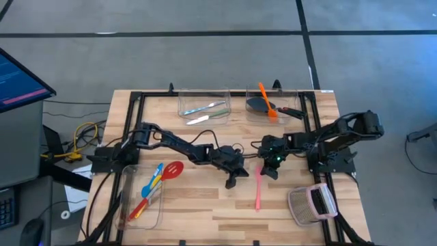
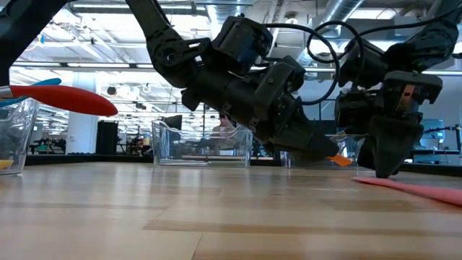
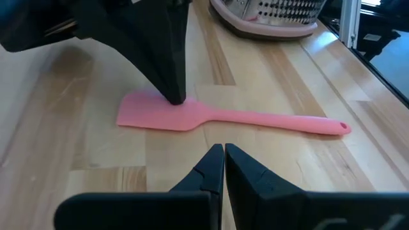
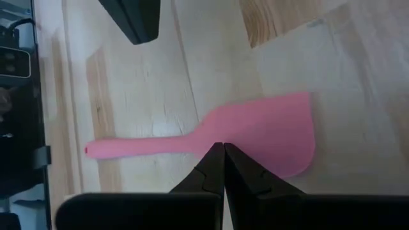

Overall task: Pick & Place Kitchen Items
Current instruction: Put the pink spatula into the top right transparent bin

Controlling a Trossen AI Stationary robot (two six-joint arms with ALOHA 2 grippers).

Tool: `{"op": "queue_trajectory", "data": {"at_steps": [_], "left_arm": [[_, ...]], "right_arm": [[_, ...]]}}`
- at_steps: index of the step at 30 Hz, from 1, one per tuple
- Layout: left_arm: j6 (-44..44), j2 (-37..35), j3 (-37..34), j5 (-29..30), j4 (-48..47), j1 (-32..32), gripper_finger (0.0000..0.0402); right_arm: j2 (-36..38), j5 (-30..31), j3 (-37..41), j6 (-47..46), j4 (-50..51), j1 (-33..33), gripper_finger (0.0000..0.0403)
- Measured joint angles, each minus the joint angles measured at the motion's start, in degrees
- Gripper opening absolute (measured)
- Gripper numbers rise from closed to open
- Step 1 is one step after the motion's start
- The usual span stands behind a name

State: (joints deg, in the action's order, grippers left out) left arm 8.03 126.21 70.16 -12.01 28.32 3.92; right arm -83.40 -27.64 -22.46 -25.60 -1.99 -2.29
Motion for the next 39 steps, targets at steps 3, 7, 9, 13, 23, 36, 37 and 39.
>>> {"op": "queue_trajectory", "data": {"at_steps": [3, 7, 9, 13, 23, 36, 37, 39], "left_arm": [[0.0, 0.0, 0.0, 0.0, 0.0, 0.0, 0.0003], [0.0, 0.0, 0.0, 0.0, 0.0, 0.0, 0.0003], [0.0, 0.0, 0.0, 0.0, 0.0, 0.0, 0.0003], [0.0, 0.0, 0.0, 0.0, 0.0, -0.1, 0.0003], [0.0, 0.0, 0.0, 0.0, 0.0, -0.1, 0.0003], [-0.2, 0.0, 0.0, 2.8, -0.1, -0.4, 0.0003], [-0.1, 0.0, 0.0, 2.9, 0.0, -0.5, 0.0003], [0.2, 0.0, 0.0, 4.1, 0.2, -0.7, 0.0003]], "right_arm": [[0.4, 0.3, 0.0, 0.0, 0.2, 0.0, 0.0000], [3.5, 2.7, 0.3, 0.0, 1.5, 0.1, 0.0000], [5.3, 3.6, 0.3, 0.0, 2.7, 0.0, 0.0000], [8.1, 6.5, 0.3, 0.0, 7.3, 0.1, 0.0000], [6.0, 6.9, 0.3, 0.0, 7.2, 0.0, 0.0000], [5.1, 7.6, 0.2, -0.9, 6.8, 0.0, 0.0000], [5.1, 7.6, 0.2, -1.0, 6.7, 0.0, 0.0000], [5.1, 7.7, 0.2, -1.0, 6.7, 0.0, 0.0000]]}}
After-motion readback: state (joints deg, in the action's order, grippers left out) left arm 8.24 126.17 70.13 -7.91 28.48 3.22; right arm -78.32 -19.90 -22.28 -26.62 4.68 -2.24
